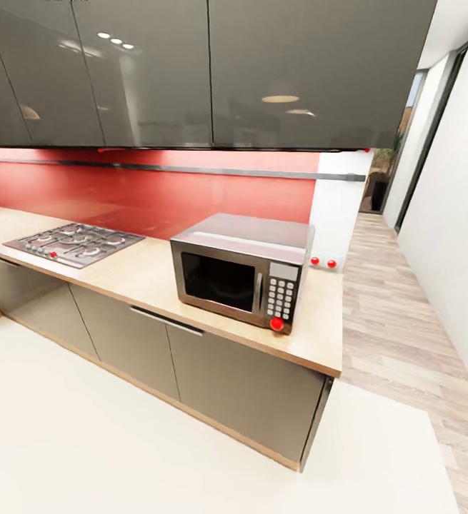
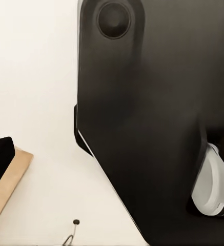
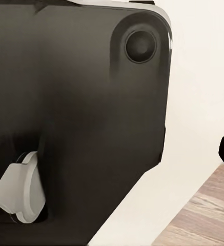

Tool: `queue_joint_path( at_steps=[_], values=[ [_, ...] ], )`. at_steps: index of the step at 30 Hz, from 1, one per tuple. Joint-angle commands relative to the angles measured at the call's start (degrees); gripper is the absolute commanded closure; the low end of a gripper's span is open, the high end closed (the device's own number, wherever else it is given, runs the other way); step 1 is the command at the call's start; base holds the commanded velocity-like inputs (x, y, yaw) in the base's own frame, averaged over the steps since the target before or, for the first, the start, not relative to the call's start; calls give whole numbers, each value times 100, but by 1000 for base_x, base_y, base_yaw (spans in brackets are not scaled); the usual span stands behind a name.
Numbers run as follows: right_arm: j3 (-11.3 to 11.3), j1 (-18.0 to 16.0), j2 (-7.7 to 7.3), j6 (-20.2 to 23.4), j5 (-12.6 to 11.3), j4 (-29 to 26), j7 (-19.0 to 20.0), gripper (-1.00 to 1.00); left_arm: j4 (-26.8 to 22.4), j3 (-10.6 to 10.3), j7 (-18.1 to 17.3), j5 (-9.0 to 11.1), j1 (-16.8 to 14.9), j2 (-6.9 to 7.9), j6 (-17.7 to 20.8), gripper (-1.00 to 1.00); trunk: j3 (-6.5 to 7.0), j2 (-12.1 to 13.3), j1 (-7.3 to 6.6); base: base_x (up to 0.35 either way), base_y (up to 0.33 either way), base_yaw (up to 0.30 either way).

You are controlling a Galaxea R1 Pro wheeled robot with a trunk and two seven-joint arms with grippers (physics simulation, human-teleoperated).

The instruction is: Set up a coffee station on the kitchen countertop: keep the coffee maker on the countertop, move the bottle of coffee from the kitchen shelf to the counter next to the coffee maker, place a paper coffee filter on top of the coffee maker, put the saucer next to the coffee maker with the coffee cup on the saucer, and place the electric kettle next to the coffee maker.

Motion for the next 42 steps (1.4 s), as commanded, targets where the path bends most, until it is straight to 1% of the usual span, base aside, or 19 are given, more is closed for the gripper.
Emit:
queue_joint_path(
  at_steps=[1, 25, 31, 42],
  values=[
    [1, -1, 0, 1, 2, -3, -2, -100, 1, 43, 2, 1, -2, -3, -14, -100, 7, 37, -22, 0, 0, 223],
    [1, -1, 0, 1, 2, -3, -2, -100, 1, 43, 2, 1, -2, 5, -25, -100, 313, 1000, -549, 0, 0, 238],
    [1, -1, 0, 3, 2, -3, -7, -100, 1, 43, 2, 1, -2, 2, -242, -100, 395, 1241, -681, 0, 0, 250],
    [1, -1, 0, 1, 2, -3, -7, -100, 1, 43, 2, 1, -2, 10, -278, -100, 544, 1682, -923, 0, 0, 250]
  ],
)
